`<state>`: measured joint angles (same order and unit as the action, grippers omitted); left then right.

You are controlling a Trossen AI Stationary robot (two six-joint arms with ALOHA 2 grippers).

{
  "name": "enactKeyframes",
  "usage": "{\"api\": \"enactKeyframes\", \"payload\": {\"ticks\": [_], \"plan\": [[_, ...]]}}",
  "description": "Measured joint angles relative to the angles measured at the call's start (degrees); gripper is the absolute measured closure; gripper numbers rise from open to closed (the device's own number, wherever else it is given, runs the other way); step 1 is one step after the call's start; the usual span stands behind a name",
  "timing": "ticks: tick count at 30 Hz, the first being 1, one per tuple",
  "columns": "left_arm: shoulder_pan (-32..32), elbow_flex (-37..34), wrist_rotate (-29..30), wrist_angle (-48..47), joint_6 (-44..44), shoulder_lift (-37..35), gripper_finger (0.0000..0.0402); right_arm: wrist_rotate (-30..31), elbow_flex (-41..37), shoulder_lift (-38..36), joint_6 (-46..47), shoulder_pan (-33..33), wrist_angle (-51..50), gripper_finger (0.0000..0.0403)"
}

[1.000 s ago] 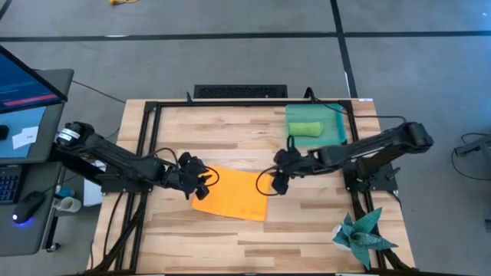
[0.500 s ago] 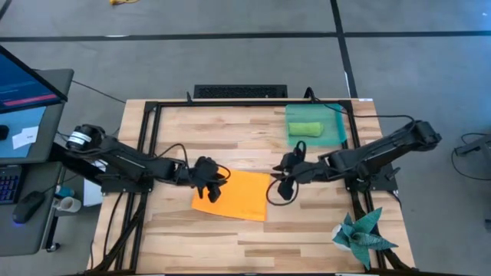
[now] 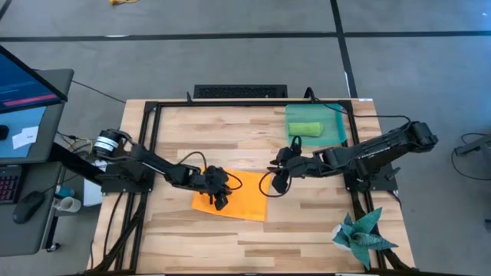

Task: Roll microfiber towels into tight, uniform cylinder then place into a basket
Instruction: Fold the orange microfiber towel

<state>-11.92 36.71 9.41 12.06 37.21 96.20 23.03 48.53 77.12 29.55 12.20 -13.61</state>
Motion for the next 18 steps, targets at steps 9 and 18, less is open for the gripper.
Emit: {"api": "enactKeyframes", "payload": {"ticks": [9,18], "plan": [[1.68,3.21,-1.11,0.7,-0.02,4.2,0.0299,-0.28,0.0,0.0,-0.1,-0.35,-0.02,0.0266],[2.54,3.26,3.59,-2.76,0.04,4.11,0.0299,-0.42,0.02,-0.03,-1.14,-0.78,-0.02,0.0265]]}}
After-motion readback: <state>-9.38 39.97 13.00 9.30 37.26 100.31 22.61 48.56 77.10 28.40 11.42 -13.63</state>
